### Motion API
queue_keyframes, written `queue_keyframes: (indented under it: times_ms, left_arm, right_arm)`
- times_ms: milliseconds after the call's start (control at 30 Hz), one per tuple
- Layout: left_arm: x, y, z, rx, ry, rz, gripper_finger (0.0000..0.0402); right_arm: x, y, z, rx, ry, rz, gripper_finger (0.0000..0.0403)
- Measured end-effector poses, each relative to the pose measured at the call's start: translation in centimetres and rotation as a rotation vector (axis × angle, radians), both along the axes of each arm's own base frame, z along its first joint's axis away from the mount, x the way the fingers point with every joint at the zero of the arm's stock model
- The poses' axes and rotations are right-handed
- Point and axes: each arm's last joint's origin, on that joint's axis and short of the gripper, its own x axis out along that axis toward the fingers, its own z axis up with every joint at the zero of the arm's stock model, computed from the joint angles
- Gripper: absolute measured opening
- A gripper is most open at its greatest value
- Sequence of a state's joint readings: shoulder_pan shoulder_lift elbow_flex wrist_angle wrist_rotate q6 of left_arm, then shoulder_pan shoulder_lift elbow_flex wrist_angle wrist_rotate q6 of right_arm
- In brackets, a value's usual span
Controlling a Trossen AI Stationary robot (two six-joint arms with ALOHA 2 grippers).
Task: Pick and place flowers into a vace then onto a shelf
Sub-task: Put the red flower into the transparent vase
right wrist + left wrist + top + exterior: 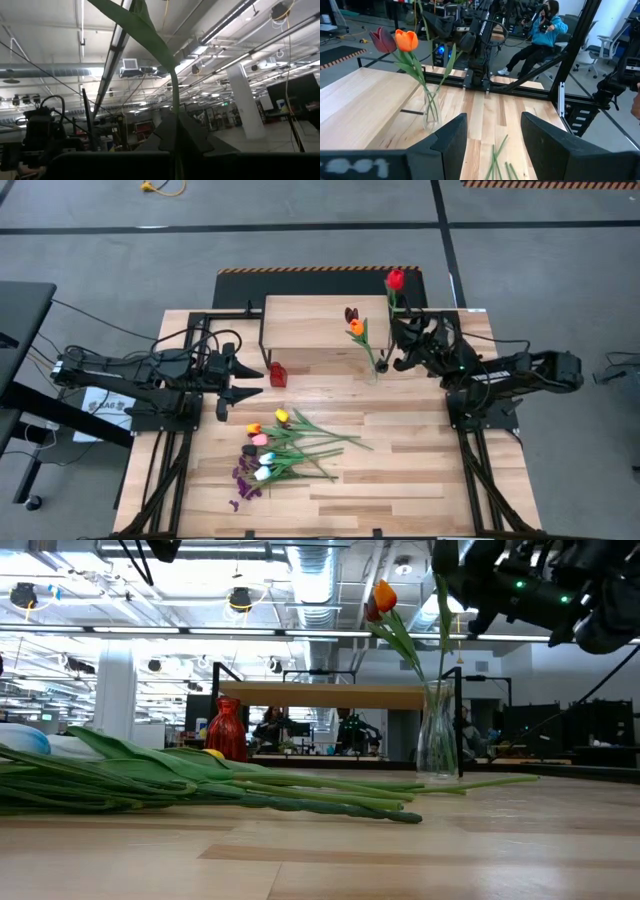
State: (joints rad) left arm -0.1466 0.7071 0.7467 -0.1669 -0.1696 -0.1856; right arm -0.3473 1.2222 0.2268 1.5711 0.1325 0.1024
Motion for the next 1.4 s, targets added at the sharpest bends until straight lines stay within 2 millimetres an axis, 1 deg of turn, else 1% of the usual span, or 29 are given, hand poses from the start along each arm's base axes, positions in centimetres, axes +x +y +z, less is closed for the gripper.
queue_keyframes:
  times_ms: [167,533,767,933,1167,1267,1400]
  left_arm:
    - [0.0,0.0,0.0,0.000,0.000,-0.001,0.0176]
    - [0.0,0.0,0.0,0.004,0.000,-0.016,0.0176]
    - [0.0,0.0,0.0,-0.007,0.001,-0.013,0.0176]
    - [0.7,-0.1,-0.4,-0.039,0.031,-0.009,0.0176]
    - [2.3,-0.5,-1.2,-0.015,0.074,-0.051,0.0176]
    - [2.9,-0.7,-1.3,-0.004,0.061,-0.086,0.0176]
    - [3.0,-0.8,-1.0,-0.006,0.025,-0.121,0.0176]
  right_arm:
    - [0.3,0.0,-0.4,0.011,0.021,0.007,0.0000]
    - [0.4,0.1,-0.4,0.017,0.017,0.019,0.0000]
    - [0.6,0.1,-0.8,0.031,0.032,0.026,0.0000]
    - [0.6,0.1,-0.8,0.036,0.029,0.031,0.0000]
    - [1.1,0.5,-1.3,0.040,0.057,0.056,0.0000]
    - [1.4,0.3,-1.9,0.056,0.087,0.053,0.0000]
    - [1.7,0.2,-2.3,0.066,0.108,0.054,0.0000]
